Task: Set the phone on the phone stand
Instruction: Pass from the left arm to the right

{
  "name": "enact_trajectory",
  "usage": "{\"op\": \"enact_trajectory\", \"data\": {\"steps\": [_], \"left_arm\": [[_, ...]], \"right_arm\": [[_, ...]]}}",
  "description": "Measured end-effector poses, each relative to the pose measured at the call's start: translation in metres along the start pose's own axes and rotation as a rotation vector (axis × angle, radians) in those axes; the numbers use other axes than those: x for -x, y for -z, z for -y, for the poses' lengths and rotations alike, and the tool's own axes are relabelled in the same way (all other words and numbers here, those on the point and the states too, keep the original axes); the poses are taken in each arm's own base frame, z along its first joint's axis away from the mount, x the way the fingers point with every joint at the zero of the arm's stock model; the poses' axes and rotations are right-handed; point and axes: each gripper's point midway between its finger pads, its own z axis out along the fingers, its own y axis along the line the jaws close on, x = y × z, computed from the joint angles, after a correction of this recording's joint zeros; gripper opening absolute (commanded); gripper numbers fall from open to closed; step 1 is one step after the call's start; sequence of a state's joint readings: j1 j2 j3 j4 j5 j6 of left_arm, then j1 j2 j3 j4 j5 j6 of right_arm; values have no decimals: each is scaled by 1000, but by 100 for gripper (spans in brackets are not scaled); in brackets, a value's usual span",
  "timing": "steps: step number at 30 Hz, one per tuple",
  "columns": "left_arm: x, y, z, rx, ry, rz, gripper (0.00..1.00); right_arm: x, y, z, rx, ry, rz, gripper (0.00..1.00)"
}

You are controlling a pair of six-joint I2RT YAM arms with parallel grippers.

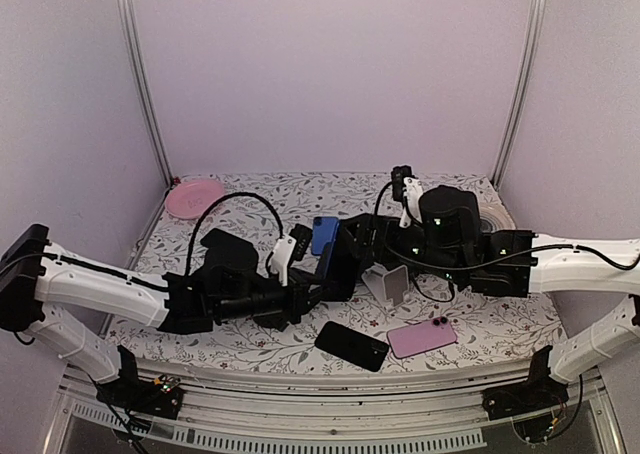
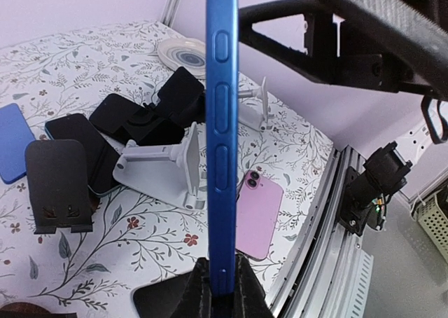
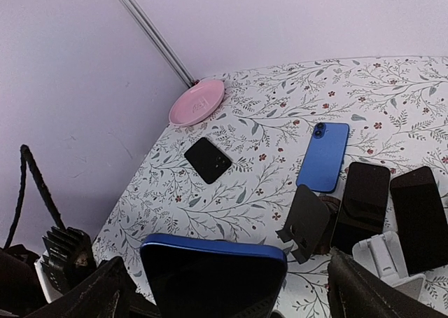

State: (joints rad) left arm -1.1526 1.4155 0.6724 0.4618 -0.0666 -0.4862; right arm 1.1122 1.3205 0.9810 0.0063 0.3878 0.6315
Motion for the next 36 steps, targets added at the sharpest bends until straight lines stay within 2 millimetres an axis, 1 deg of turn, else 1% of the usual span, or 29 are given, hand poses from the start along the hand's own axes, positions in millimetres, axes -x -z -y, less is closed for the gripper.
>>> {"op": "enact_trajectory", "data": {"steps": [3,6,11,16,20,24,28,36], "left_arm": [[2,2,5,-7,-30,4,0],[6,2,8,-7,-56,8,0],[14,1,14,-7,-85,21,0],[18,-1,16,16,-106,22,0],[18,-6,19,41,-126,12,0],[12,-8,25,40,-146,-3,0],[9,-9,23,53,-153,-12,0],[8,-8,23,61,-156,-13,0]], "right_arm": [[1,9,7,-2,-4,6,97],[6,12,7,5,-11,13,97],[2,12,3,34,-13,-9,96],[-7,8,0,54,-15,-45,92],[-11,5,0,52,-25,-59,91],[-12,4,0,50,-40,-59,89],[-11,5,0,52,-61,-56,85],[-9,8,2,64,-86,-45,77]]}}
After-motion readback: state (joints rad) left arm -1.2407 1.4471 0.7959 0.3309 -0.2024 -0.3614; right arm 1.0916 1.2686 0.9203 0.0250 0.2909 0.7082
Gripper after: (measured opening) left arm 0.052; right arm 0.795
